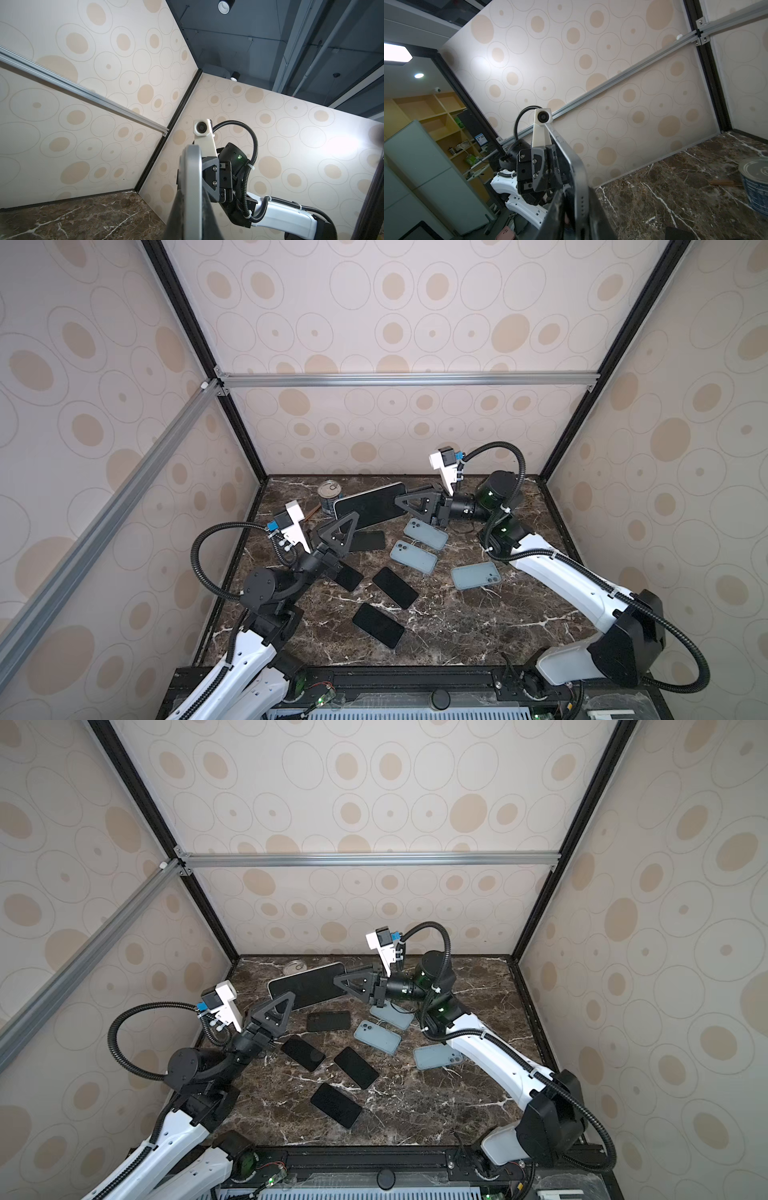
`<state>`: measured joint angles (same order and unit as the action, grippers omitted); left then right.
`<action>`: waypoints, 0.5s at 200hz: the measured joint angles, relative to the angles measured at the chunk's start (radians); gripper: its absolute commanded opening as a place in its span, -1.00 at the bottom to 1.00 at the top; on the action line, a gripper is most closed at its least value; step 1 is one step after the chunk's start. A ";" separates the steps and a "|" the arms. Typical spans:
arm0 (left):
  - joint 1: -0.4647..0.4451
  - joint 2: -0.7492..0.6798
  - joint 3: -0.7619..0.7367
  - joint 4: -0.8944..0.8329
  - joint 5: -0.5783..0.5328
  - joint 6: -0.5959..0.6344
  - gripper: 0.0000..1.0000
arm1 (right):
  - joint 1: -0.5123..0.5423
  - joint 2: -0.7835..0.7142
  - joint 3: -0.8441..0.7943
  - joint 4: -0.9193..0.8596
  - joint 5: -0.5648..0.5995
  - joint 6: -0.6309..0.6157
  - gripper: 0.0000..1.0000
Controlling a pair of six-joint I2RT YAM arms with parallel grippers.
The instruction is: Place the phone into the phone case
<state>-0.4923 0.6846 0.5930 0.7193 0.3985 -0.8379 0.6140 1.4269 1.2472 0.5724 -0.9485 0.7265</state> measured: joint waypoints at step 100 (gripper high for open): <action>0.001 -0.046 0.019 -0.049 0.026 0.008 -0.50 | 0.027 -0.042 0.000 0.011 -0.057 -0.009 -1.00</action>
<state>-0.4915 0.6384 0.6121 0.6704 0.4248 -0.8295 0.6411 1.3849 1.2472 0.5831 -1.0058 0.7177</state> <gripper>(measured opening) 0.111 0.111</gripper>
